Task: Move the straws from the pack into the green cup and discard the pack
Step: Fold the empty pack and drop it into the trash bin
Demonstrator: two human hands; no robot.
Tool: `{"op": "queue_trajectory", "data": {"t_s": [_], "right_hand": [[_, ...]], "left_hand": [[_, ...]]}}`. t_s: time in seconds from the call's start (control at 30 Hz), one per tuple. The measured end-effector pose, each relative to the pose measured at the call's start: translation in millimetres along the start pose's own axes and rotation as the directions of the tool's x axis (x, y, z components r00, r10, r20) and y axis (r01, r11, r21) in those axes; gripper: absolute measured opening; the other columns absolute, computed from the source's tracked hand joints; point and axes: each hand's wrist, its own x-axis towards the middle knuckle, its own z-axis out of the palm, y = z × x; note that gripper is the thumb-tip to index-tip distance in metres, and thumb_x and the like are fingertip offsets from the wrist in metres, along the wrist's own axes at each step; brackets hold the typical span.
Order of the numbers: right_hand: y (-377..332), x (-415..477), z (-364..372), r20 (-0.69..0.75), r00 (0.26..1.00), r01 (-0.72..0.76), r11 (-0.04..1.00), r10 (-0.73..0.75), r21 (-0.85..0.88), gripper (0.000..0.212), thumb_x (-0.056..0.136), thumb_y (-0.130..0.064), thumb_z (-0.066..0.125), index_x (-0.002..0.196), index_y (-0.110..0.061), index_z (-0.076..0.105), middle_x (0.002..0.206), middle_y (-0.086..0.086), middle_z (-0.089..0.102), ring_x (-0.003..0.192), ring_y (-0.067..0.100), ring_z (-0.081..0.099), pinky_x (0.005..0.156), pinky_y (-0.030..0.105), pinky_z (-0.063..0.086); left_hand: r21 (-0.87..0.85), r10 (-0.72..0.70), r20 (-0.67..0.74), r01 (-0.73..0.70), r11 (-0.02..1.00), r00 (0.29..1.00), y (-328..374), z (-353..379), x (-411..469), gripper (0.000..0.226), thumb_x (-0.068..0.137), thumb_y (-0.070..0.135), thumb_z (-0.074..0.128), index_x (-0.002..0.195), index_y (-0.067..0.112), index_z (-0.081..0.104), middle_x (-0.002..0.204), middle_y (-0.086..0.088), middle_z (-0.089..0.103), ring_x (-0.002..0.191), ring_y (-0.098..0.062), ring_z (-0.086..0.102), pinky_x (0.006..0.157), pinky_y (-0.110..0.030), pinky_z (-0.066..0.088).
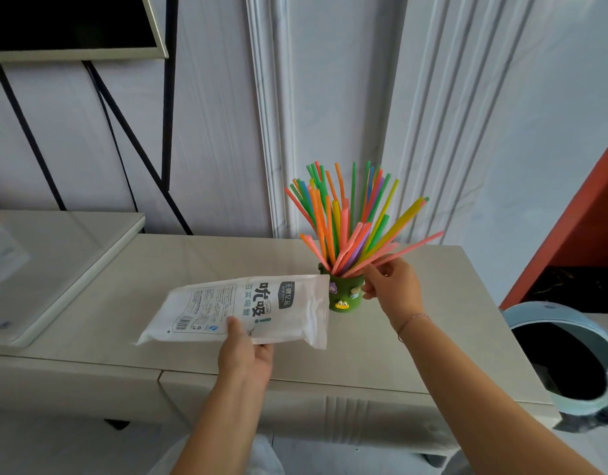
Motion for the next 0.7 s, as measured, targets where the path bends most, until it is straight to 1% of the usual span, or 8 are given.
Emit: {"op": "queue_trajectory", "data": {"t_s": [0.1,0.2,0.27,0.37,0.43,0.5,0.57,0.7], "right_hand": [[-3,-1,0,0.043,0.999,-0.033,0.999,0.032,0.016,0.01,0.083,-0.006,0.06,0.092,-0.001,0.059,0.059,0.005,0.062,0.041,0.01,0.058,0.047,0.021,0.052],[-2,-9,-3,0.134,0.979,-0.16,0.987,0.156,0.017,0.021,0.085,-0.012,0.065,0.1,-0.003,0.053,0.073,0.008,0.06,0.053,0.016,0.059,0.052,0.027,0.054],[1,-19,-7,0.215,0.947,-0.238,0.971,0.237,-0.024,0.02,0.086,-0.015,0.064,0.099,-0.003,0.055,0.076,0.009,0.06,0.057,0.017,0.06,0.052,0.027,0.054],[4,-33,-11,0.369,0.869,-0.345,0.938,0.33,-0.027,0.02,0.09,-0.021,0.06,0.096,-0.002,0.06,0.082,0.012,0.062,0.063,0.015,0.059,0.056,0.024,0.054],[2,-42,-11,0.466,0.807,-0.414,0.91,0.364,0.007,0.032,0.091,-0.032,0.058,0.102,-0.003,0.063,0.091,0.011,0.062,0.071,0.017,0.058,0.061,0.025,0.053],[-2,-50,-9,0.571,0.724,-0.474,0.881,0.388,0.002,0.048,0.09,-0.046,0.053,0.109,-0.003,0.064,0.097,0.011,0.065,0.082,0.022,0.059,0.073,0.032,0.052],[-5,-57,-6,0.693,0.623,-0.519,0.854,0.362,0.021,0.056,0.09,-0.047,0.053,0.116,0.002,0.062,0.107,0.015,0.067,0.096,0.03,0.061,0.088,0.038,0.049],[-11,-74,-8,0.782,0.558,-0.298,0.946,0.279,-0.126,0.039,0.088,-0.03,0.062,0.114,-0.002,0.065,0.112,0.016,0.07,0.097,0.028,0.066,0.094,0.041,0.052]], "left_hand": [[0.046,-0.013,0.039,0.011,0.999,0.999,1,-2,-3,0.021,0.098,0.023,0.051,0.119,0.02,0.056,0.096,-0.001,0.07,0.082,-0.014,0.067,0.062,-0.031,0.053],[0.149,-0.058,0.117,0.04,0.988,0.991,2,-6,-6,0.016,0.096,0.018,0.055,0.111,0.018,0.058,0.095,-0.004,0.071,0.085,-0.017,0.068,0.059,-0.032,0.055],[0.218,-0.095,0.123,0.067,0.974,0.988,3,-10,-7,0.012,0.095,0.015,0.056,0.106,0.018,0.059,0.095,-0.006,0.071,0.084,-0.019,0.068,0.05,-0.03,0.056],[0.284,-0.128,0.119,0.09,0.955,0.985,4,-16,-11,0.011,0.094,0.012,0.057,0.103,0.017,0.06,0.092,-0.007,0.072,0.082,-0.021,0.068,0.046,-0.029,0.055],[0.357,-0.155,0.136,0.098,0.929,0.979,4,-19,-16,0.011,0.093,0.011,0.057,0.102,0.017,0.06,0.084,-0.007,0.075,0.079,-0.022,0.068,0.047,-0.031,0.056],[0.434,-0.193,0.146,0.112,0.894,0.97,3,-21,-23,0.012,0.091,0.01,0.058,0.101,0.015,0.061,0.075,-0.007,0.076,0.076,-0.023,0.068,0.047,-0.032,0.055],[0.508,-0.256,0.145,0.15,0.848,0.956,2,-24,-29,0.016,0.088,0.009,0.061,0.103,0.013,0.063,0.08,-0.009,0.077,0.079,-0.025,0.069,0.05,-0.032,0.055],[0.613,-0.355,0.16,0.189,0.767,0.921,13,-33,-35,0.026,0.083,0.009,0.065,0.11,0.009,0.063,0.096,-0.015,0.075,0.085,-0.029,0.069,0.058,-0.034,0.058]]}}
